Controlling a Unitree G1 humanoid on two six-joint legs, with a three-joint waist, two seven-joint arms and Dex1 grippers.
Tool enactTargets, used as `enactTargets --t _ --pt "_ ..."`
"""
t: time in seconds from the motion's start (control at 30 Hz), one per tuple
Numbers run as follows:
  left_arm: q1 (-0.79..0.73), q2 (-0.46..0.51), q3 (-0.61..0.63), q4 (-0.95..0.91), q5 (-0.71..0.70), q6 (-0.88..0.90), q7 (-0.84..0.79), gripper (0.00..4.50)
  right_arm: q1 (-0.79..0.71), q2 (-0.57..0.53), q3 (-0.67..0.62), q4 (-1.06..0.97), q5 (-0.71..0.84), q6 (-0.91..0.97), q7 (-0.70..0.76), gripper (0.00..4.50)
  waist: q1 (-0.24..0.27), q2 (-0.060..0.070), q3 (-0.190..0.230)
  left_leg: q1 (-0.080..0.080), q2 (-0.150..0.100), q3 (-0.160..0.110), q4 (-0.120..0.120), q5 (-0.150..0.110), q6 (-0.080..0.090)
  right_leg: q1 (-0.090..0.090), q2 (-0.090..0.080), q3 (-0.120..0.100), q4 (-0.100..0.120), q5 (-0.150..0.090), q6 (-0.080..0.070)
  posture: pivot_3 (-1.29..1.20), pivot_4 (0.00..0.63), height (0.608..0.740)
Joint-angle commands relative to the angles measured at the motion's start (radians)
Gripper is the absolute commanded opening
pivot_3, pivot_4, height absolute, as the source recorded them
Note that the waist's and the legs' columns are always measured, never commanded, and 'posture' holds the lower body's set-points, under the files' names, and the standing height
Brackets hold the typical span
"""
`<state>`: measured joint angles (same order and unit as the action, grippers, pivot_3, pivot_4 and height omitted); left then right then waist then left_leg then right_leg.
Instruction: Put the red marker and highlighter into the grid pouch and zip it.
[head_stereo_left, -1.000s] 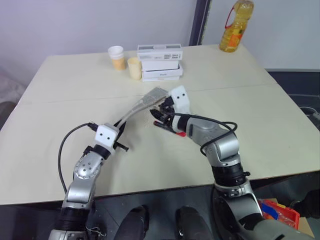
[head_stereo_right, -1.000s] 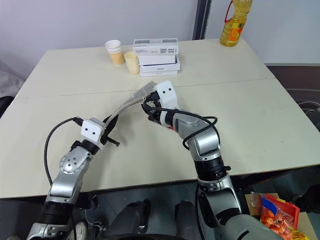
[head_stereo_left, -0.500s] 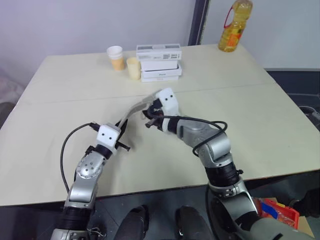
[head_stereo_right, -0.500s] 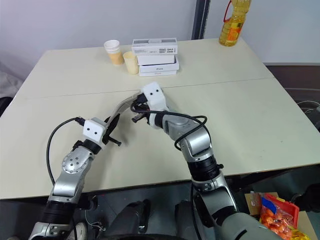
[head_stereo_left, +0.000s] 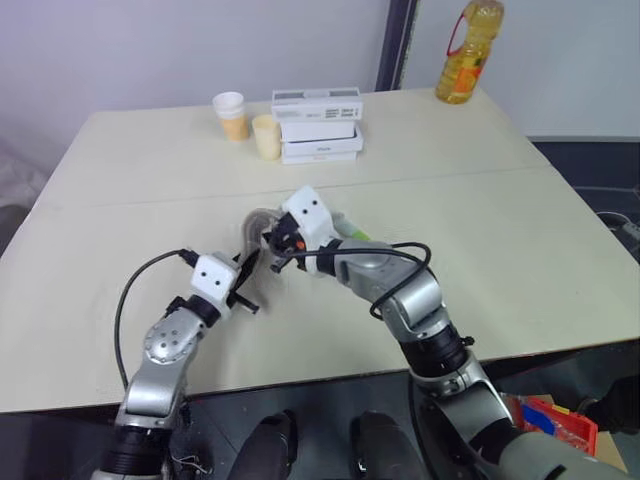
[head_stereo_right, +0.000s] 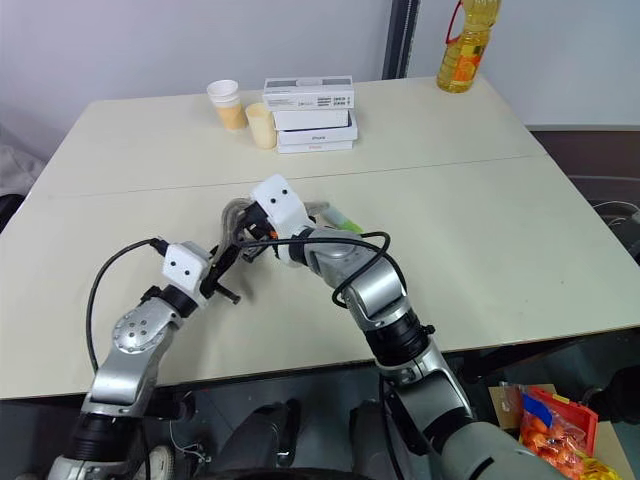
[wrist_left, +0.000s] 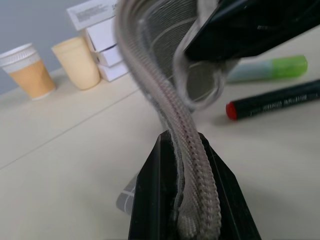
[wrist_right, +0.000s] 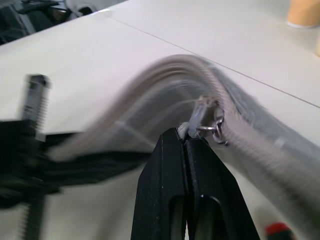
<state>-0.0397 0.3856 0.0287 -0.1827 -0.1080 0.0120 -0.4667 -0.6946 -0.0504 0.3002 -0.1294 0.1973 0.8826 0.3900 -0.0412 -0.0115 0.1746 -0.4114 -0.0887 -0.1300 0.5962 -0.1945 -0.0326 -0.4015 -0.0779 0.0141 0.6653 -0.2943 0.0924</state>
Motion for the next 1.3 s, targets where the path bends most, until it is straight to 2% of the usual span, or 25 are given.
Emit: enactTargets --t 0.03,0.2,0.27,0.37,0.5,1.27,1.3 --pt "0.023 0.035 0.063 -0.076 -0.068 0.047 -0.028 0.0 -0.005 -0.046 -0.06 -0.013 -0.011 -0.028 -0.004 0.05 0.002 0.0 0.0 0.0 0.0 0.0 0.0 0.0 0.0 0.0 0.0 0.0 0.0 0.0 0.0 0.0 0.15 0.74" --pt "0.015 0.004 0.096 -0.093 -0.082 0.122 0.045 0.0 -0.001 -0.103 -0.111 0.043 -0.032 -0.063 -0.021 0.05 0.005 0.0 0.0 0.0 0.0 0.0 0.0 0.0 0.0 0.001 0.0 0.0 0.0 0.0 0.0 0.0 0.15 0.74" --pt "0.005 -0.013 0.079 -0.089 -0.032 0.115 0.092 0.0 0.005 -0.102 -0.125 0.048 -0.017 -0.063 -0.017 0.05 0.002 0.0 0.0 0.0 0.0 0.0 0.0 0.0 0.0 0.0 0.0 0.0 0.0 0.0 0.0 0.0 0.15 0.74" --pt "-0.009 -0.047 0.063 -0.08 0.015 0.113 0.154 0.0 0.018 -0.085 -0.144 0.036 0.008 -0.056 -0.016 0.93 0.003 0.0 0.0 0.0 0.0 0.0 0.0 0.0 0.0 0.0 0.0 0.0 0.0 0.0 0.0 0.0 0.15 0.74" --pt "-0.023 -0.105 0.044 -0.083 0.025 0.111 0.196 0.0 0.033 -0.054 -0.157 0.013 0.03 -0.041 -0.018 2.99 0.003 0.0 0.0 0.0 0.0 0.0 0.0 0.0 0.0 0.001 0.0 0.0 0.0 0.0 0.0 0.0 0.15 0.74" --pt "-0.043 -0.138 -0.009 -0.05 0.061 0.06 0.21 0.0 -0.037 0.053 -0.234 0.049 0.055 -0.059 -0.096 2.99 0.005 0.0 0.0 0.0 0.0 0.0 0.0 0.0 0.0 0.0 0.0 0.0 0.0 0.0 0.0 0.0 0.15 0.74" --pt "-0.044 -0.138 -0.009 -0.049 0.061 0.059 0.211 0.0 -0.039 0.054 -0.237 0.047 0.06 -0.058 -0.094 2.77 0.005 0.0 0.0 0.0 0.0 0.0 0.0 0.0 0.0 0.0 0.0 0.0 0.0 0.0 0.0 0.0 0.15 0.74"
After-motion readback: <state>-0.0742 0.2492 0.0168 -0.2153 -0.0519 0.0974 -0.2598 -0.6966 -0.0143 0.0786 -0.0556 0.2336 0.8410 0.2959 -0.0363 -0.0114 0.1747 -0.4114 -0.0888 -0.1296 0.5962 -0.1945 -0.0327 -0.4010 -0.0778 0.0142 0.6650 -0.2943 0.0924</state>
